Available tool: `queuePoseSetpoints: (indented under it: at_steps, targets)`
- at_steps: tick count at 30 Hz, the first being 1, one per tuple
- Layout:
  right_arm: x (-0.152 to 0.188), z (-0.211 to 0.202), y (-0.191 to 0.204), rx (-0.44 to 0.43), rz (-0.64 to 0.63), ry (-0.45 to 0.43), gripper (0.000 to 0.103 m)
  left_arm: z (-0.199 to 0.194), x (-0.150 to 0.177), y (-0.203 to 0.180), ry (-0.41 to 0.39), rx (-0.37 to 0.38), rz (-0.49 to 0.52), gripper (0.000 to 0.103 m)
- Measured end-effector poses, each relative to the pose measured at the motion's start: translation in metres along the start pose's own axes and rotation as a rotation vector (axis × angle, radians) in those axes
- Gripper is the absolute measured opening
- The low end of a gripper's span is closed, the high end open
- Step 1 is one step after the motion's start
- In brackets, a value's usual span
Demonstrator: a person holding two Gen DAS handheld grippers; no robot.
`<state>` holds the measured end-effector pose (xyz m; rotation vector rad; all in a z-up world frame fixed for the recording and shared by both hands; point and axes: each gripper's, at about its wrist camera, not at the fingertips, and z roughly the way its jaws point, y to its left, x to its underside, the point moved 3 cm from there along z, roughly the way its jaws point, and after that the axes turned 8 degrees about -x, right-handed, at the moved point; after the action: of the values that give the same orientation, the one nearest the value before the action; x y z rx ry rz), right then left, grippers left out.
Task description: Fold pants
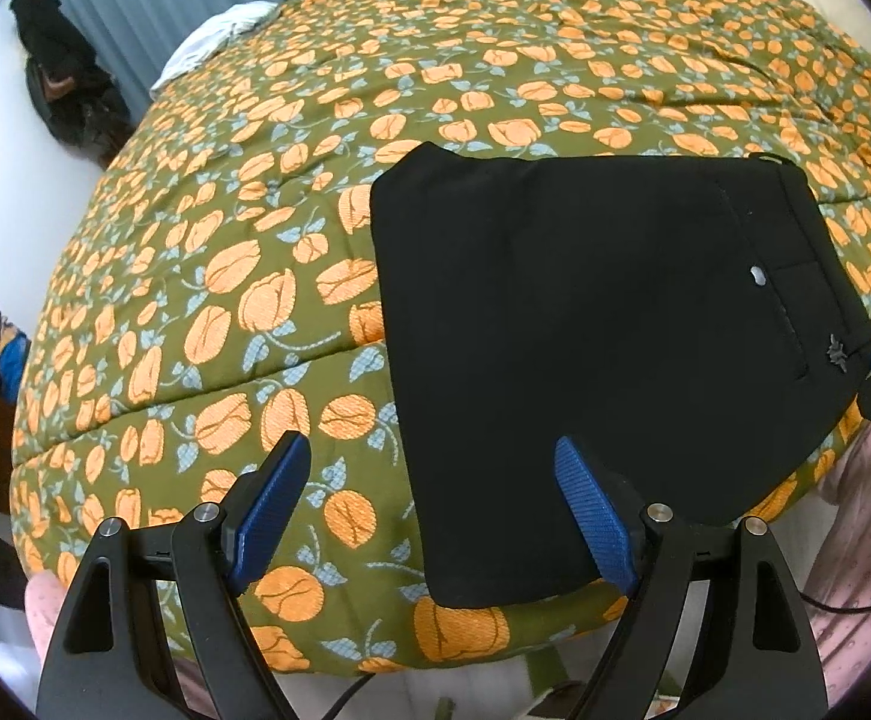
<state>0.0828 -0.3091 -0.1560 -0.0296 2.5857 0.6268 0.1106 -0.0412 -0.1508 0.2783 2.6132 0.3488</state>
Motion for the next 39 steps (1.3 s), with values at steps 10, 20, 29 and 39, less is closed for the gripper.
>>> queuePoseSetpoints:
  at_steps: [10, 20, 29, 39]
  targets:
    - [0.003, 0.002, 0.0, -0.004, 0.004, 0.002, 0.072, 0.0, 0.0, 0.001, -0.001, -0.005, 0.0, 0.085]
    - [0.0, -0.004, -0.003, -0.066, 0.002, -0.001, 0.073, 0.006, -0.003, 0.013, 0.001, -0.005, 0.013, 0.086]
    - [-0.042, -0.004, -0.082, -0.205, 0.145, 0.05, 0.086, 0.06, 0.0, 0.057, 0.149, 0.374, -0.147, 0.087]
    - [-0.042, 0.05, -0.066, -0.299, 0.08, 0.235, 0.049, 0.067, -0.009, 0.016, 0.199, 0.571, -0.172, 0.022]
